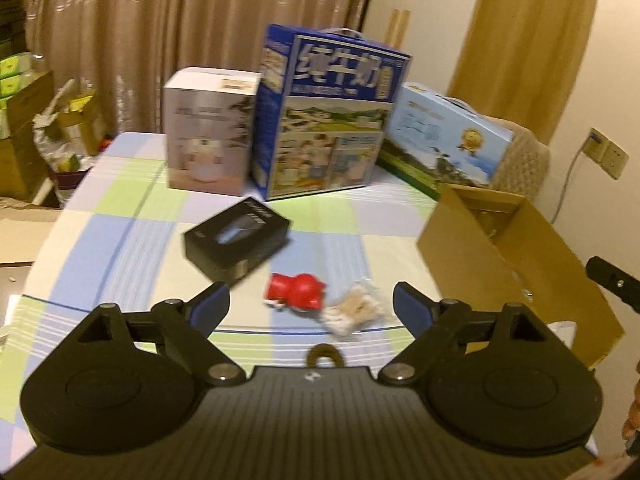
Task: Organize objects
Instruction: 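Move both open tools back over the remaining items on the table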
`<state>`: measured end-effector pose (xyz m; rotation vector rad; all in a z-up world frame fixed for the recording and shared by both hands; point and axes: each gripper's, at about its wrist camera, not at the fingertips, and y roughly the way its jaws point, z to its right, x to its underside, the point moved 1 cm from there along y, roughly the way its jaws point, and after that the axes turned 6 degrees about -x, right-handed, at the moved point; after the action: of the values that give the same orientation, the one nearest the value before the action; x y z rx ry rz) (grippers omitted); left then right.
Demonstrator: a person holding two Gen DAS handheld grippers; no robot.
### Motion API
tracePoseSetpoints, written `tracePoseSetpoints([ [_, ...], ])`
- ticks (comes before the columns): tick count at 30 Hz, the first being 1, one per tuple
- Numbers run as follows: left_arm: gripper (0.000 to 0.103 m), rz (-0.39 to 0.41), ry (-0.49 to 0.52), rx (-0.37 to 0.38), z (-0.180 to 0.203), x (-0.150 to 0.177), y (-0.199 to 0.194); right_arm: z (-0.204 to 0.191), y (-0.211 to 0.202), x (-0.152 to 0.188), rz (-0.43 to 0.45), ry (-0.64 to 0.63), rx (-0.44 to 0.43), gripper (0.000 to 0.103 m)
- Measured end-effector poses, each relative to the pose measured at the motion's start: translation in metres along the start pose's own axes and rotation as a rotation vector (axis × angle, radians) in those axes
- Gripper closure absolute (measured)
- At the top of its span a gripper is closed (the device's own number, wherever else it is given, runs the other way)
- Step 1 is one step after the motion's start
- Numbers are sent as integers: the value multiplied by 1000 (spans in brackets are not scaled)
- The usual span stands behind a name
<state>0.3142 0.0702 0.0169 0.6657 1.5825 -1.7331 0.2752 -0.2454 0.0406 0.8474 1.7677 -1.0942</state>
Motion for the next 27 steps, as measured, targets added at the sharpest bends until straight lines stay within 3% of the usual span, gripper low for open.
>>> tracePoseSetpoints([
  [10, 7, -19, -4, -47, -32, 11, 0, -41, 21, 7, -29, -57, -67, 30],
  [27, 5, -91, 47, -68, -33, 33, 22, -68, 64, 29, -148, -106, -86, 30],
])
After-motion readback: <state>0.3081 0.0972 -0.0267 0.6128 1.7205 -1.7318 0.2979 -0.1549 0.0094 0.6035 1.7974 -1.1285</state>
